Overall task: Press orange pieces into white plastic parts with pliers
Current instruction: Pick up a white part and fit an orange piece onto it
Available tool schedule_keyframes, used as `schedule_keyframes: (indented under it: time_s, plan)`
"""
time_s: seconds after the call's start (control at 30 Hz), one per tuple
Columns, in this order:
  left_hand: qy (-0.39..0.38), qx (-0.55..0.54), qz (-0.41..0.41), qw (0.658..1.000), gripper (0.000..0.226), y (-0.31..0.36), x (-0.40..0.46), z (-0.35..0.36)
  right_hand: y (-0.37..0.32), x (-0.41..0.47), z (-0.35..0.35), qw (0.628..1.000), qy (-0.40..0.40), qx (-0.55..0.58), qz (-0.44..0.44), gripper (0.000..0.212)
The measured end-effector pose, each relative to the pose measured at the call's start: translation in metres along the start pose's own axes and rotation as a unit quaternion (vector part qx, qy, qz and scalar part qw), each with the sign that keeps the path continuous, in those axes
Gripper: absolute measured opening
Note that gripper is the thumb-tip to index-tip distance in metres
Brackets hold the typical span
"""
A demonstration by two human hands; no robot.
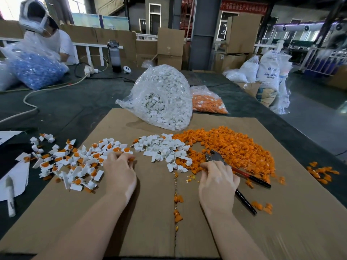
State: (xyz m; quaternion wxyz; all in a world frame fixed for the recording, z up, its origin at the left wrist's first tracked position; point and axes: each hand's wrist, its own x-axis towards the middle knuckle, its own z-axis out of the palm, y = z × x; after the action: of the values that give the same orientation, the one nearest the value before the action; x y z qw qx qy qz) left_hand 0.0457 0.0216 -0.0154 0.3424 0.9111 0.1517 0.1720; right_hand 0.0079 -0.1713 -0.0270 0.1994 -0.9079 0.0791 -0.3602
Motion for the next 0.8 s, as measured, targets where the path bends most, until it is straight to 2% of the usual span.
schedule_keyframes:
  time_s: [0.17,0.23,0.37,0.5,0.63,0.8]
  plan:
    - [0.036,0.06,-0.026,0.997,0.038,0.002,0.0,-0.005,-0.001,0.0,0.002,0.999,0.019,-0.045,-0.014,0.028]
    - [0.049,0.053,0.015,0.997,0.036,0.004,-0.003,-0.004,-0.002,0.001,0.003,0.998,0.026,-0.059,-0.013,0.031]
    - [-0.019,-0.015,0.128,0.991,0.025,0.019,-0.014,0.009,-0.001,0.001,0.005,0.996,0.021,-0.079,-0.028,0.03]
    - [-0.107,-0.007,0.156,0.982,0.032,0.037,-0.022,0.031,-0.001,0.002,0.008,0.994,-0.001,-0.095,-0.052,0.025]
    - [-0.091,0.056,0.164,0.981,0.033,0.039,-0.028,0.043,-0.002,0.003,0.008,0.993,-0.01,-0.102,-0.053,0.026]
    - [-0.079,0.034,0.183,0.979,0.022,0.034,-0.031,0.044,-0.002,0.003,0.006,0.992,-0.03,-0.1,-0.063,0.025]
